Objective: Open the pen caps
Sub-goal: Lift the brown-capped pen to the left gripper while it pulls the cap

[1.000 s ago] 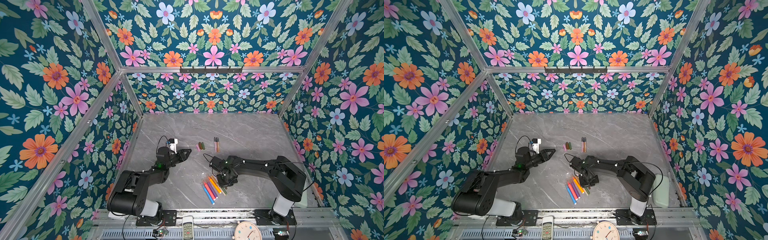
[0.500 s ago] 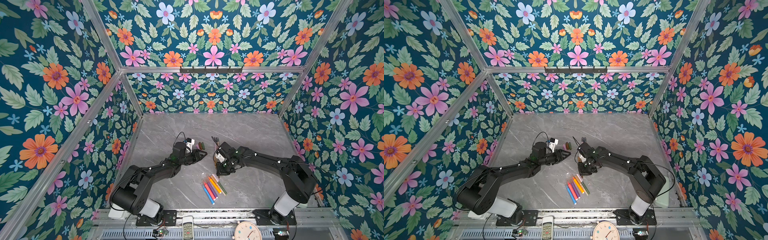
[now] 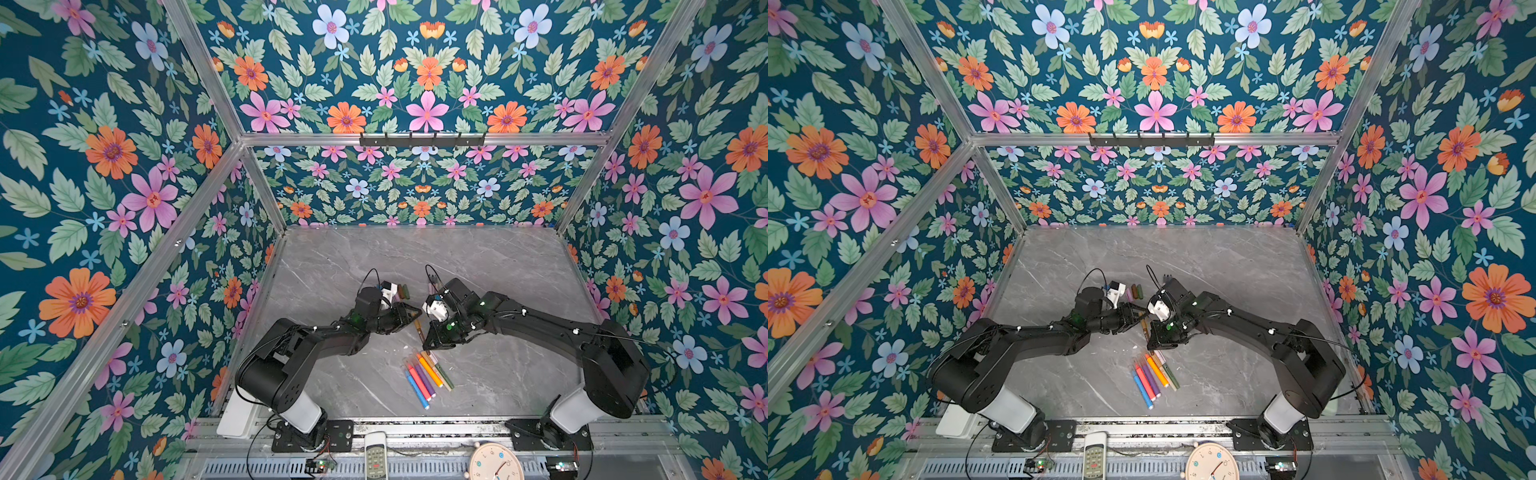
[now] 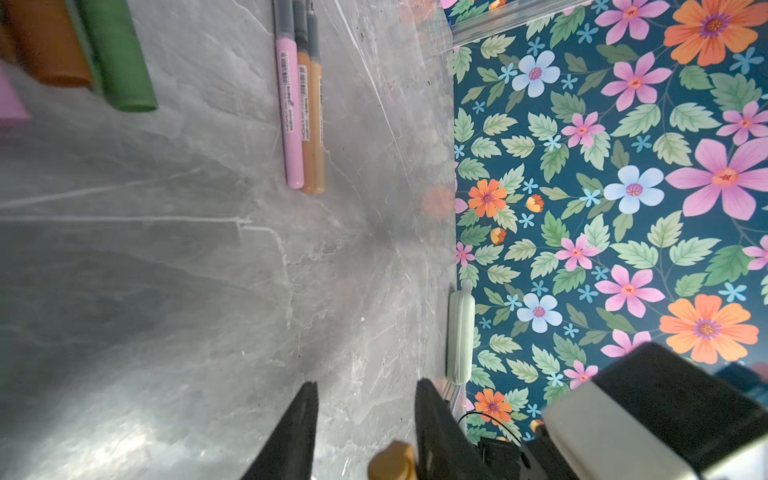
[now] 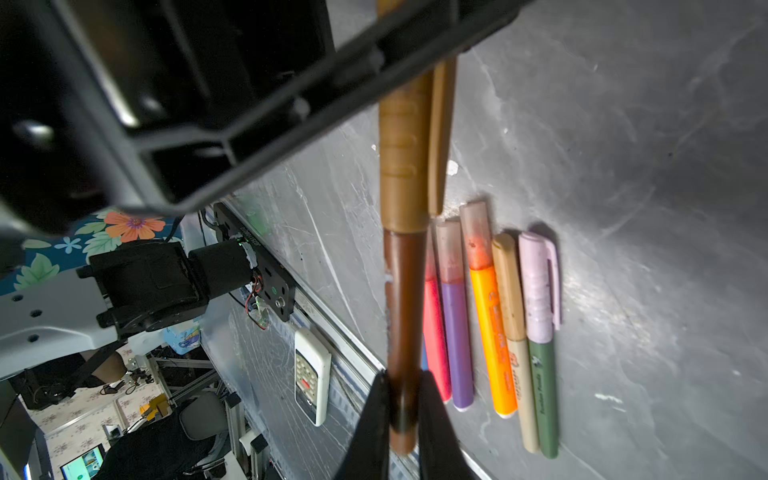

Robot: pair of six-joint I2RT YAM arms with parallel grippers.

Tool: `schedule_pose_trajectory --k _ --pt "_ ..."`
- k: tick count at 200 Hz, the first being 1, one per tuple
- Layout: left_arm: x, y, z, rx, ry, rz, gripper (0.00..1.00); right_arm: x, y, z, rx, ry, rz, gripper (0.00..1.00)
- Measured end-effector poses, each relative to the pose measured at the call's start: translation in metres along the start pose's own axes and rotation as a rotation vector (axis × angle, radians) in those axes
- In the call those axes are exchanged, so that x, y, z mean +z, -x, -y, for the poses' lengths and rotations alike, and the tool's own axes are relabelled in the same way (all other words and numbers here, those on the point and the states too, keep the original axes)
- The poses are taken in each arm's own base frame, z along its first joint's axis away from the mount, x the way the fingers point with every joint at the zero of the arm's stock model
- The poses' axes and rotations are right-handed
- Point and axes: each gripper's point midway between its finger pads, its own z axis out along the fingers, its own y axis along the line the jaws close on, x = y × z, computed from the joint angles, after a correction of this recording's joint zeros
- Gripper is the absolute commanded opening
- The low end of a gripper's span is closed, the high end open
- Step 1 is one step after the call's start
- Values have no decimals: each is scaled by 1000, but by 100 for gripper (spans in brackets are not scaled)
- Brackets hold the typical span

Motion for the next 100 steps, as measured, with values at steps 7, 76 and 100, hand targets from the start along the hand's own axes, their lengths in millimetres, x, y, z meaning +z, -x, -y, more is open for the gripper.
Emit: schedule_pose_trajectory --k 7,76,100 --pt "1 -1 2 -10 -9 0 34 0 0 0 -3 -1 0 12" --pt "4 -6 29 -23 -125 16 0 3 2 6 -10 -44 -19 16" --pt "3 -5 33 -12 -145 27 0 0 7 9 -9 -73 6 22"
